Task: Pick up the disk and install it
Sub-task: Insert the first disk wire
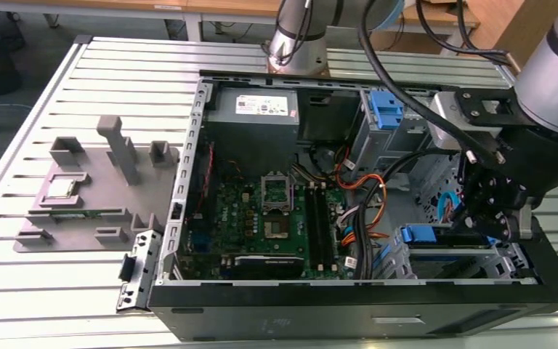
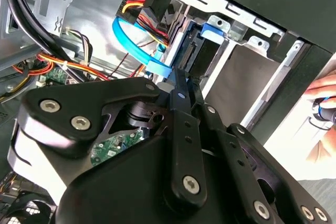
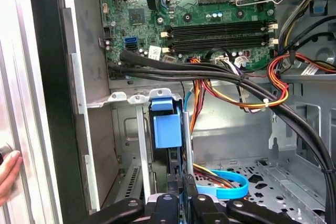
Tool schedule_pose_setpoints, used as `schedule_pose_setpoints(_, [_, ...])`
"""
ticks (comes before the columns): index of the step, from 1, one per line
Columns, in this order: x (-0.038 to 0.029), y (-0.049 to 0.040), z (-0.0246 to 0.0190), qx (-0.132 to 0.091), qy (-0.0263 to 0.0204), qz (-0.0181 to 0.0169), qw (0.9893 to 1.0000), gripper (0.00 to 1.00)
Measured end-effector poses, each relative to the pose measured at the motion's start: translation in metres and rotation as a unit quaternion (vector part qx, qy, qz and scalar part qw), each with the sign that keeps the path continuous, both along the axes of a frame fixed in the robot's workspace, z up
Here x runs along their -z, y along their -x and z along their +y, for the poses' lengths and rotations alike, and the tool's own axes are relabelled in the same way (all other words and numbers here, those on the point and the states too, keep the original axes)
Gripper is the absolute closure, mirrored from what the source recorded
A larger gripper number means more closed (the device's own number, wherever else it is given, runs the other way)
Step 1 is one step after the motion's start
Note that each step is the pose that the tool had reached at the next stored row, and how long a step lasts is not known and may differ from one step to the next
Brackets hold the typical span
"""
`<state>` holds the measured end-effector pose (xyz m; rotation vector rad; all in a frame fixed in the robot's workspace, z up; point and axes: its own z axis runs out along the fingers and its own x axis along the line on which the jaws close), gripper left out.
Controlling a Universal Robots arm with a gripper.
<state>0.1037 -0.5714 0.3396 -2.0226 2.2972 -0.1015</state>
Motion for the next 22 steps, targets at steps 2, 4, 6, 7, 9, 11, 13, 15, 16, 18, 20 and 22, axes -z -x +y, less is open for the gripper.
schedule_pose_setpoints(2, [0.0002,0.0022,0.0000,0.000,0.0000,-0.0021,1.0000,0.84])
schedule_pose_setpoints(4, [0.0010,0.0037,0.0000,-0.001,-0.0002,-0.0055,1.0000,0.84])
schedule_pose_setpoints(6, [0.0019,0.0040,0.0000,-0.002,-0.0007,-0.0101,0.9999,0.84])
schedule_pose_setpoints(7, [0.0021,0.0041,0.0000,-0.003,-0.0008,-0.0115,0.9999,0.84])
schedule_pose_setpoints(9, [0.0024,0.0047,0.0000,-0.003,-0.0010,-0.0123,0.9999,0.84])
schedule_pose_setpoints(11, [0.0026,0.0057,0.0000,-0.003,-0.0011,-0.0126,0.9999,0.84])
schedule_pose_setpoints(13, [0.0027,0.0069,0.0000,-0.003,-0.0011,-0.0128,0.9999,0.84])
schedule_pose_setpoints(15, [0.0033,0.0077,0.0000,-0.004,-0.0010,-0.0135,0.9999,0.84])
schedule_pose_setpoints(16, [0.0040,0.0080,0.0000,-0.004,-0.0010,-0.0144,0.9999,0.84])
schedule_pose_setpoints(18, [0.0051,0.0084,0.0000,-0.004,-0.0010,-0.0157,0.9999,0.84])
schedule_pose_setpoints(20, [0.0052,0.0085,0.0000,-0.004,-0.0009,-0.0159,0.9999,0.84])
schedule_pose_setpoints(22, [0.0056,0.0088,0.0000,-0.004,-0.0011,-0.0161,0.9999,0.84])
